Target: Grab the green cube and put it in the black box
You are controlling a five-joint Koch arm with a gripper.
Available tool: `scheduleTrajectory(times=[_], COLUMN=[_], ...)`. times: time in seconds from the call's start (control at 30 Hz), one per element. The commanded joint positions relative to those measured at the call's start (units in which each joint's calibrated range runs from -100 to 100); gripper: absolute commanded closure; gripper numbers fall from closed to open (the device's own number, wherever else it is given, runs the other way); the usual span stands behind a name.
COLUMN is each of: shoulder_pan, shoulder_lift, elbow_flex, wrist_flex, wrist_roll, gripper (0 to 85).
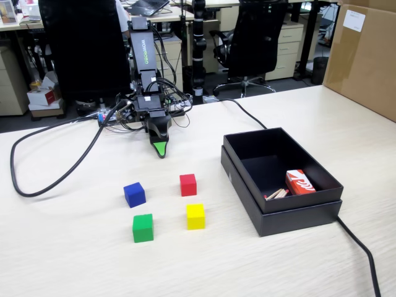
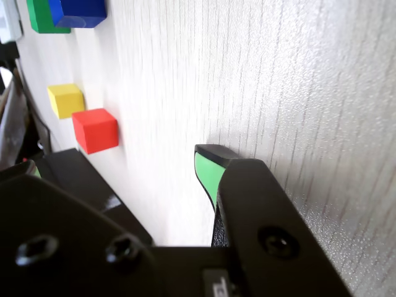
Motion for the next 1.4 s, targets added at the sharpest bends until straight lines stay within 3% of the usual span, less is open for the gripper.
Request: scheduleTrajectory(times=[0.0,0.07,1.37], shoulder_pan=[-2.0,-2.0,-1.9], shoulder_lift=[-10.1,-10.0,-10.0], elbow_flex=[-0.3,-0.3,-0.4], wrist_flex=[-11.7,-11.7,-11.7], wrist_roll=[6.9,6.9,6.9], gripper=[44.4,35.0,35.1])
